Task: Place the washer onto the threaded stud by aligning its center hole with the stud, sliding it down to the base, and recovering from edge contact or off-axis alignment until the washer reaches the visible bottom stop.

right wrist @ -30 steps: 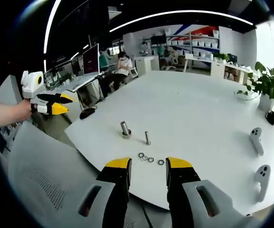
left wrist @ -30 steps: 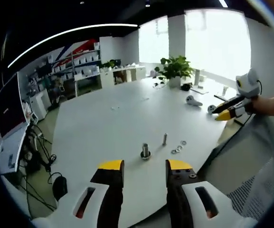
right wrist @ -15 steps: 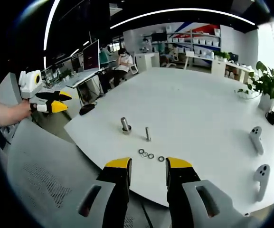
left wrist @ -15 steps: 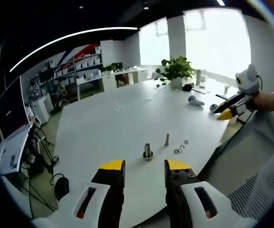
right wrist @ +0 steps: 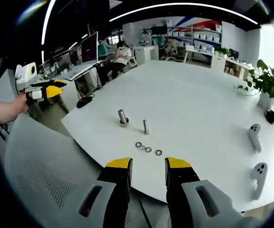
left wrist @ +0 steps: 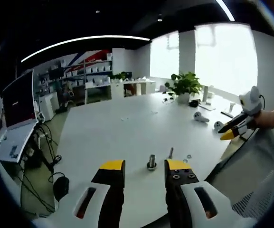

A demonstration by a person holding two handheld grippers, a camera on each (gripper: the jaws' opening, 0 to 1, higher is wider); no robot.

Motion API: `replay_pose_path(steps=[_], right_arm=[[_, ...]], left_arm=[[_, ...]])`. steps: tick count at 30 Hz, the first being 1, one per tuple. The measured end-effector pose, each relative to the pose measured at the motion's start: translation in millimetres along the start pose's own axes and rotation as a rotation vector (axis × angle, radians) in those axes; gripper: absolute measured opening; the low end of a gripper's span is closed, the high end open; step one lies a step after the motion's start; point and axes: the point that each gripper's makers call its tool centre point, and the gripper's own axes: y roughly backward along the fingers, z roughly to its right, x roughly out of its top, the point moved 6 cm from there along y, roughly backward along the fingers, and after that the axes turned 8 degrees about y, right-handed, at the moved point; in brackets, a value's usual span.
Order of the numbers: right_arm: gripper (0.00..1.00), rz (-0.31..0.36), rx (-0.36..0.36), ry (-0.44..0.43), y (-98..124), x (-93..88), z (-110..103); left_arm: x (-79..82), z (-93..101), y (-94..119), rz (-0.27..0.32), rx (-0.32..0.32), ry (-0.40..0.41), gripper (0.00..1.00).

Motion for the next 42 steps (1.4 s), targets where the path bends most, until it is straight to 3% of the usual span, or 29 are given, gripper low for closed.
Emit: replay_pose_path(steps=[10, 16, 25, 42], right_arm=[[0.30, -0.058, -0.019, 0.016, -2, -6.9, 4], [0.30, -0.056, -0.037, 0.022, 0, -6.8, 6], [0.30, -0.069, -0.044, 0.035, -1, -7.9, 4], [0.30, -0.093, -0.071, 0.072, 1, -9.7, 5]], left_arm=[[5.9, 9.5, 0, 0.028, -0.063, 0.016, 0.32], [-0.8, 8.5, 1, 0.005, -0.059, 0.034, 0.31], [-8.9, 9.4, -4, -0.046, -0.051, -0.015, 0.30], [-8.4, 16.1, -3, -0.040, -0.105, 0.010, 0.32]])
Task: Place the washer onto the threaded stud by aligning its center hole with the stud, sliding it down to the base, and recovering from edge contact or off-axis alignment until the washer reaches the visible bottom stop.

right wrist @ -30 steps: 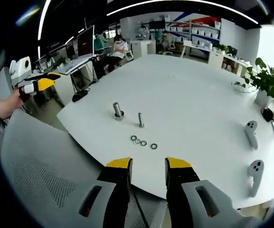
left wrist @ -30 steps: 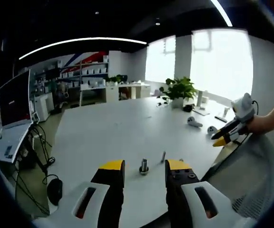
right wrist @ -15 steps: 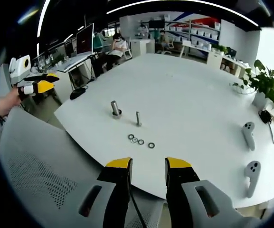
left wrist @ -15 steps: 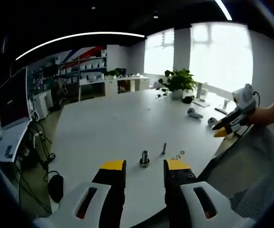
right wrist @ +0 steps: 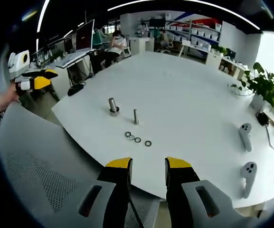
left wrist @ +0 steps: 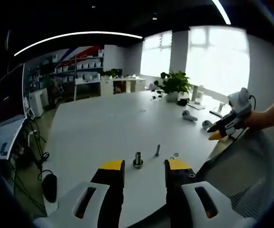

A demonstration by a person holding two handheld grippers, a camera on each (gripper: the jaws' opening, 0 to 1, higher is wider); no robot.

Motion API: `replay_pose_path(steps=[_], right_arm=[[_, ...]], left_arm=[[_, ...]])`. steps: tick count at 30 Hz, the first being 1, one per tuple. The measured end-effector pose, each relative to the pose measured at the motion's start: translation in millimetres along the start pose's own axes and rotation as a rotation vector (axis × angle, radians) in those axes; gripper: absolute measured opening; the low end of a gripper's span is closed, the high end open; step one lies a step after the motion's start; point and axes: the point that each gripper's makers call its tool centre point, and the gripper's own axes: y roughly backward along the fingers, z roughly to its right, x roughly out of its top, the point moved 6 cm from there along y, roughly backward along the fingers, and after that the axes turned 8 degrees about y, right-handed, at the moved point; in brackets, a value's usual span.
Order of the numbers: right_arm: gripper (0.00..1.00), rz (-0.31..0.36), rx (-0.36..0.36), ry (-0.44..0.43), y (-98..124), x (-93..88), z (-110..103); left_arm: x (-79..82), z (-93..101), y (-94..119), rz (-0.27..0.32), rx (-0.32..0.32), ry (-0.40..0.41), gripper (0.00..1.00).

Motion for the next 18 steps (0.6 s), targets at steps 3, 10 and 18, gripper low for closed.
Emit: replay_pose_path(steps=[3, 10, 18], right_arm=[[0.30, 0.000, -0.002, -0.012, -0.4, -0.1, 2.2], [0.30, -0.019, 0.004, -0.004, -2.5, -2.4, 1.7], [0.30, -0.038, 0.039, 0.000, -5.8, -3.1, -3.4]], left_arm=[[1.2, -0.8, -0.1, 0.006, 0.003, -0.003, 0.32], [-1.8, -0.5, -1.7, -0.015, 0.004, 0.003, 0.32], [-2.8, -2.5, -1.3, -0.021, 0.014, -0.007, 0.32]])
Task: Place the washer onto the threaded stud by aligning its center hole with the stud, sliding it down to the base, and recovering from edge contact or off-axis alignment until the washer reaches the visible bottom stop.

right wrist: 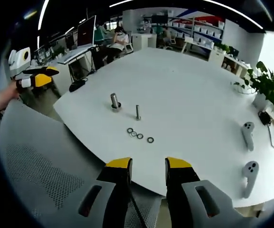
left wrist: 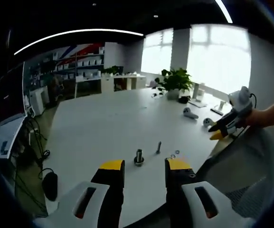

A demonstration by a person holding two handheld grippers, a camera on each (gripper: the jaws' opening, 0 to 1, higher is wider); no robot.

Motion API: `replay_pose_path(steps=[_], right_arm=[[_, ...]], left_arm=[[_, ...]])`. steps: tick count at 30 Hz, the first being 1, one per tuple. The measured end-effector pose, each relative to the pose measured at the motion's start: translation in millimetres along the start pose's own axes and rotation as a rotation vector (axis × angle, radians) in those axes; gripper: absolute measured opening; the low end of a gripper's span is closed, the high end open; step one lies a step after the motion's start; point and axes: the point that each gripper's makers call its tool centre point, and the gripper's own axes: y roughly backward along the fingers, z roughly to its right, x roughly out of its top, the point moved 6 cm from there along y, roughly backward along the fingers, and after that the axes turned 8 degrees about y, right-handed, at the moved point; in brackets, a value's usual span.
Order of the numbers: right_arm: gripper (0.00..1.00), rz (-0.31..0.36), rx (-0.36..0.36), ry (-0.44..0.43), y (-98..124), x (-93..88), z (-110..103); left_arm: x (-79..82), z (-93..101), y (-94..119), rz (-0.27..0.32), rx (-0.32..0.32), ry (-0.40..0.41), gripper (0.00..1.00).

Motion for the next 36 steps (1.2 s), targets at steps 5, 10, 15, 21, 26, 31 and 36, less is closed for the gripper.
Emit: replay_pose_path(steps=[5, 10, 15, 21, 26, 31, 36], right_arm=[[0.30, 0.019, 0.015, -0.021, 1, 3.1, 0], [0.31, -0.028, 0.121, -0.068, -8, 3.1, -5], [0.30, -0.086, 0.177, -0.071, -19, 1.4, -5], [0.30, -0.101, 0.164, -0.020, -45, 15.9, 9], [0.30, -0.157, 0.163, 0.181, -74, 17.0, 16], [0.29, -0.180, 0.180, 0.235, -95, 23.0, 17], [0.24, -0.309, 0.218, 0.389, -116, 7.9, 21]], left_arm=[[-2.9, 0.2, -1, -0.020, 0.009, -0.018, 0.32], [-2.6, -0.4, -1, -0.022, 0.010, -0.015, 0.32], [-4.4, -1.2, -1, -0.031, 0.023, -0.028, 0.32], [-4.9, -5.8, 1, -0.027, 0.044, -0.010, 0.32], [-10.0, -6.9, -1, -0.060, 0.044, 0.004, 0.31], [-12.1, -8.1, -2, -0.072, 0.047, 0.010, 0.32], [-14.4, -11.0, -3, -0.085, 0.052, 0.033, 0.31]])
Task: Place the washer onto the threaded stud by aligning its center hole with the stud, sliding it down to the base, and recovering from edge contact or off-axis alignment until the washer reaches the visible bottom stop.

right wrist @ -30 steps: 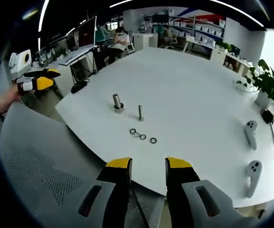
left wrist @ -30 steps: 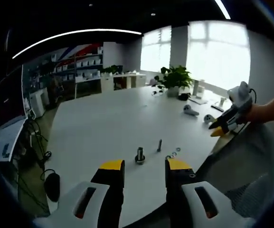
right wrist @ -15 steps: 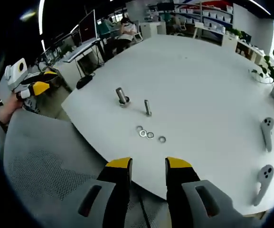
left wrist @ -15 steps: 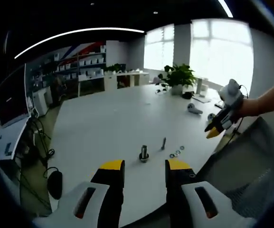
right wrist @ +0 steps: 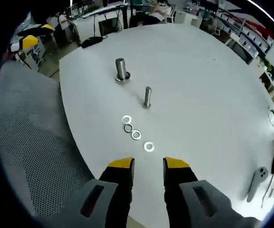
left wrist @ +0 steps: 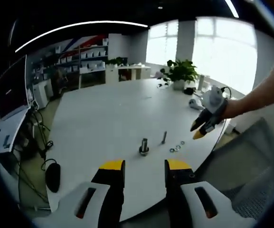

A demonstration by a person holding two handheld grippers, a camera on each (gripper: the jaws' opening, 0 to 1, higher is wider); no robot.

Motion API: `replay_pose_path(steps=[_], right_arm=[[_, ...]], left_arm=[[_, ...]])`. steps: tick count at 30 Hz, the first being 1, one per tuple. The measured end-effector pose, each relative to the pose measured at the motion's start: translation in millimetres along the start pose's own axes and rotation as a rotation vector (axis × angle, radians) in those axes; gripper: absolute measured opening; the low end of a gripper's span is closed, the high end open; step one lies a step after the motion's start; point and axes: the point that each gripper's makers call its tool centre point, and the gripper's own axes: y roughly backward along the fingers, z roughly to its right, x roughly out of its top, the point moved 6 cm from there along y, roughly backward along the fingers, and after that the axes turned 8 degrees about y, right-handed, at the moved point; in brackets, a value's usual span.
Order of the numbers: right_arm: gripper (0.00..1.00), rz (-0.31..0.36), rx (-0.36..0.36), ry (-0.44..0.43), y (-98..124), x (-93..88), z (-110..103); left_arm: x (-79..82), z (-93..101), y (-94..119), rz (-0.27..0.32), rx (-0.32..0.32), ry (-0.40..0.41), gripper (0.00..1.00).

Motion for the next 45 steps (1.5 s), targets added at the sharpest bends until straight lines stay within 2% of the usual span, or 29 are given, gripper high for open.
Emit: replay_pose_path(steps=[4, 7, 18, 22, 26, 27, 33, 41, 45], right_arm=[[0.26, -0.013, 0.029, -0.076, -13, -0.9, 4], [0.27, -0.048, 0.028, -0.049, -20, -1.1, 7], [0.26, -0.061, 0.065, -0.011, -33, 13.1, 7], [0.26, -0.089, 0.072, 0.023, -38, 16.1, 5], [0.26, -0.146, 0.081, 0.054, -45, 9.2, 3], [0.25, -0.125, 0.070, 0.046, -44, 12.3, 3], [0.25, -0.153, 0.089, 0.061, -44, 13.6, 5], [0.25, -0.259, 0.104, 0.061, -47, 20.9, 5], [0.25, -0.254, 0.105, 0.093, -46, 19.7, 3]], left_arm=[[-2.1, 1.8, -1, -0.017, -0.002, -0.011, 0.31], [-3.1, 1.1, -1, -0.024, -0.001, -0.012, 0.31], [-7.4, -1.0, -4, -0.053, -0.002, 0.014, 0.31], [-7.0, -2.2, -3, -0.049, 0.004, 0.020, 0.31], [-8.6, -0.7, -4, -0.062, -0.001, 0.011, 0.31], [-8.9, -1.4, -4, -0.064, 0.003, 0.012, 0.31], [-9.1, -0.8, -5, -0.067, -0.004, 0.016, 0.31], [-10.7, -0.5, -5, -0.077, -0.009, 0.022, 0.30], [-11.2, -0.6, -5, -0.079, -0.009, 0.020, 0.30]])
